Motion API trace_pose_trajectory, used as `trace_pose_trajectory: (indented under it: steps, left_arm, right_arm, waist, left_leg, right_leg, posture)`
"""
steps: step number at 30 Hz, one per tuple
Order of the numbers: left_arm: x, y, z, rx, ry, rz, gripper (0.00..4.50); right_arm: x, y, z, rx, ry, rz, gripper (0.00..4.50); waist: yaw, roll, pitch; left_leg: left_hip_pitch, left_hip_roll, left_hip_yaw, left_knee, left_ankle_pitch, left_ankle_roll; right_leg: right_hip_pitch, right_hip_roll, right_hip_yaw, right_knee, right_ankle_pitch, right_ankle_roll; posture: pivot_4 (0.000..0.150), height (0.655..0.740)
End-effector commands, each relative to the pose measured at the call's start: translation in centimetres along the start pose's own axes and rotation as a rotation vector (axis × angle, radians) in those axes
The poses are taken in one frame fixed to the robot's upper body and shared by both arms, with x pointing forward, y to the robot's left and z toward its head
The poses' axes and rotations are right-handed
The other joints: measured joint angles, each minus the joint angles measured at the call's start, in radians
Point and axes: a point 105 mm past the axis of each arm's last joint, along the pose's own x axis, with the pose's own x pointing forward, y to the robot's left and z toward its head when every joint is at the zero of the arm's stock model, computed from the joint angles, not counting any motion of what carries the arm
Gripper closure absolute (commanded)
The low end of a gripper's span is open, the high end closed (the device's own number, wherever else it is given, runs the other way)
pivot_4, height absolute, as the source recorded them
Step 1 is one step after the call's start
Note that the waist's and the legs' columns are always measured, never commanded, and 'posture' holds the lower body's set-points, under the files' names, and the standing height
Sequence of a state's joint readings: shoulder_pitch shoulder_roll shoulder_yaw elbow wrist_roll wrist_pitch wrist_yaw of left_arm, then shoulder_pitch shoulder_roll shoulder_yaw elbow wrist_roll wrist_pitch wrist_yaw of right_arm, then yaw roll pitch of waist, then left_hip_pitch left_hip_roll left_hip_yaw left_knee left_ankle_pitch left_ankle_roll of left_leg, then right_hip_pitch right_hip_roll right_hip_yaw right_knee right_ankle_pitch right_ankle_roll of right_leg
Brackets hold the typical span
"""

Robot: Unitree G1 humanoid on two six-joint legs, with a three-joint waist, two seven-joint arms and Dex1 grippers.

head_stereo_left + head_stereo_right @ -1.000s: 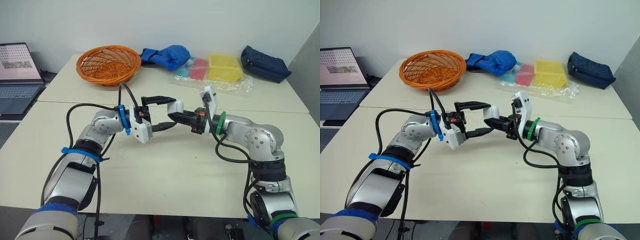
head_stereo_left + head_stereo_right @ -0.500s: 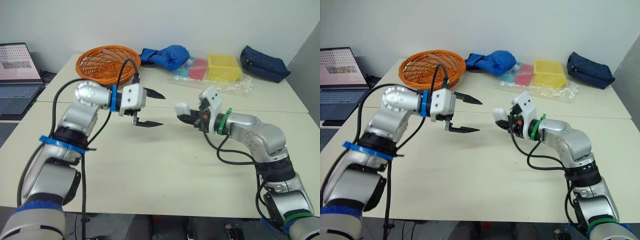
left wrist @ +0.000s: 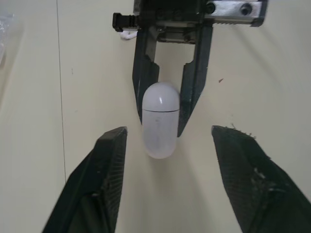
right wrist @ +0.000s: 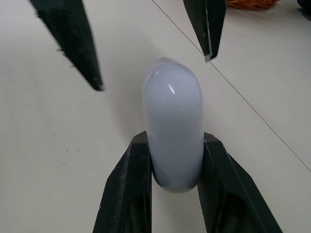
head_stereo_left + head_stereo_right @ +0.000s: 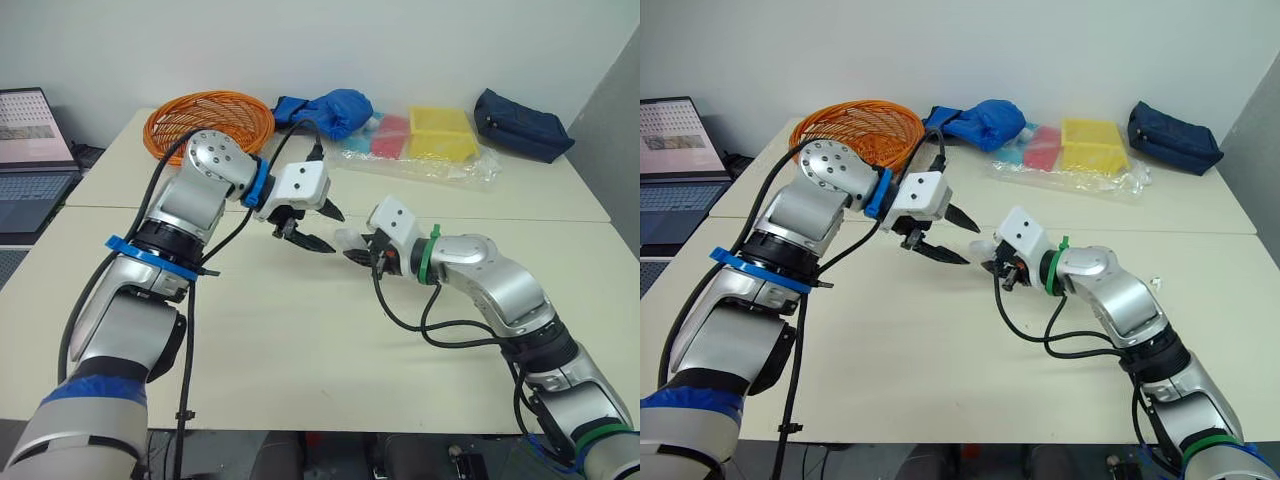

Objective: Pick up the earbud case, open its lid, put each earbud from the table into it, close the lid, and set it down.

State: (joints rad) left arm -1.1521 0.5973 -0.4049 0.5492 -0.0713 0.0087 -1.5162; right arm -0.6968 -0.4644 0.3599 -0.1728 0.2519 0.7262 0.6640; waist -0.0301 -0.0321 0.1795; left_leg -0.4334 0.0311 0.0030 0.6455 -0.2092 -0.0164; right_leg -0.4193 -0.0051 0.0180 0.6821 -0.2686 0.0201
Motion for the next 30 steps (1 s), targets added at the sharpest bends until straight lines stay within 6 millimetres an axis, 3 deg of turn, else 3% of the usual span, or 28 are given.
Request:
trace_pose_trajectory:
  steps: [1,30]
  left_arm:
    - [-0.7,0.4,0.7,0.051,0.012,0.010,1.79]
    - [1.1,0.1,0.8,0.069,0.007,0.003,1.79]
  right_arm:
    - [-0.4,0.2,1.7,-0.067,-0.048,-0.004,3.66]
    - [-0.4,0.6,2.1,-0.132,-0.009,-0.019,3.66]
  waist:
    - [0.000,0.000,0.000]
    - [0.000,0.000,0.000]
  left_leg:
    - [0.000,0.000,0.000,0.000,0.000,0.000]
    - [0.000,0.000,0.000,0.000,0.000,0.000]
  right_leg:
    - [0.000,0.000,0.000,0.000,0.000,0.000]
    - [0.000,0.000,0.000,0.001,0.000,0.000]
  posture:
    - [0.150,0.7400]
    - [0.150,0.7400]
